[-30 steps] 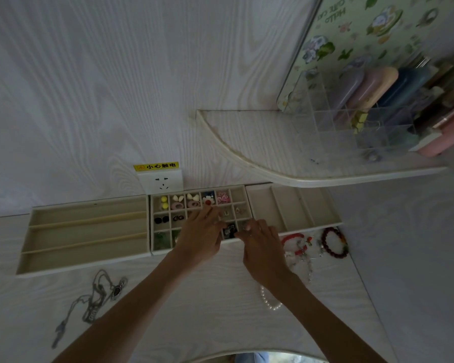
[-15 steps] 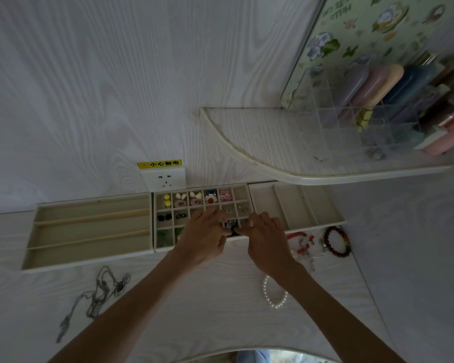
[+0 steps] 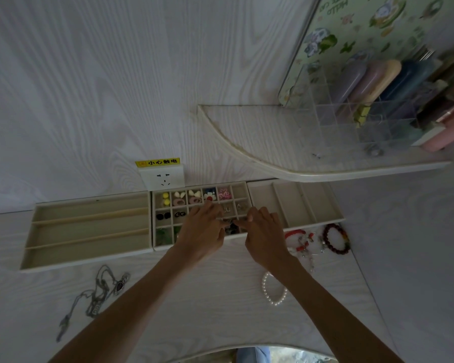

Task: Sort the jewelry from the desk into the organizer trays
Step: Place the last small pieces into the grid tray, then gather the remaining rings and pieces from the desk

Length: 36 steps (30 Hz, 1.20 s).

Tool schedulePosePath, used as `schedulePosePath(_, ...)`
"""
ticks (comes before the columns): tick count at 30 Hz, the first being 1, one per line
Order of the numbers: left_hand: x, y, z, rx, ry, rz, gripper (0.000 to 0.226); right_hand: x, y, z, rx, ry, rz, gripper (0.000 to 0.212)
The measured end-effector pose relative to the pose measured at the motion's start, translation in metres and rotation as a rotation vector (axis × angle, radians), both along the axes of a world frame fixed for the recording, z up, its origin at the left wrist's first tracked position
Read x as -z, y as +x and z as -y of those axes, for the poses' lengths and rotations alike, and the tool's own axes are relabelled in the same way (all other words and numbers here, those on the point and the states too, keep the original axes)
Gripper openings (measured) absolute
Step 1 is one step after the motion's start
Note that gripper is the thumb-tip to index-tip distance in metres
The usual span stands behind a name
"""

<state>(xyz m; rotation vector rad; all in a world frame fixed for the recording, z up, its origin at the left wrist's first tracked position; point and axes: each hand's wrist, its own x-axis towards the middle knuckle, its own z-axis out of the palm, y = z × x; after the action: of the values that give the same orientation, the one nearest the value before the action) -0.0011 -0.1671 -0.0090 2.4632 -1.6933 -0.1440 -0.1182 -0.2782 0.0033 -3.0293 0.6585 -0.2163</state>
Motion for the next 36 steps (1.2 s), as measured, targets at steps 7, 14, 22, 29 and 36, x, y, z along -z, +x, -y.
schedulePosePath(7,-0.015,0.012,-0.014,-0.087,-0.236,-0.006,0.035,-0.012,-0.009,0.001,0.082,0.137,0.161,0.046)
schedulePosePath(14,-0.042,0.035,-0.089,-0.432,-0.222,-0.202,0.021,-0.008,-0.03,-0.028,0.017,0.246,0.199,0.025)
schedulePosePath(22,-0.022,0.017,-0.124,-0.548,-0.016,-0.47,0.017,0.011,0.014,-0.089,-0.202,0.37,-0.11,0.027)
schedulePosePath(29,0.012,-0.002,-0.126,-0.495,0.03,-0.467,0.025,0.031,0.025,-0.094,-0.222,0.314,-0.086,0.019)
schedulePosePath(36,0.019,-0.008,-0.122,-0.486,-0.053,-0.497,0.022,0.023,0.005,-0.087,-0.005,0.735,0.028,0.014)
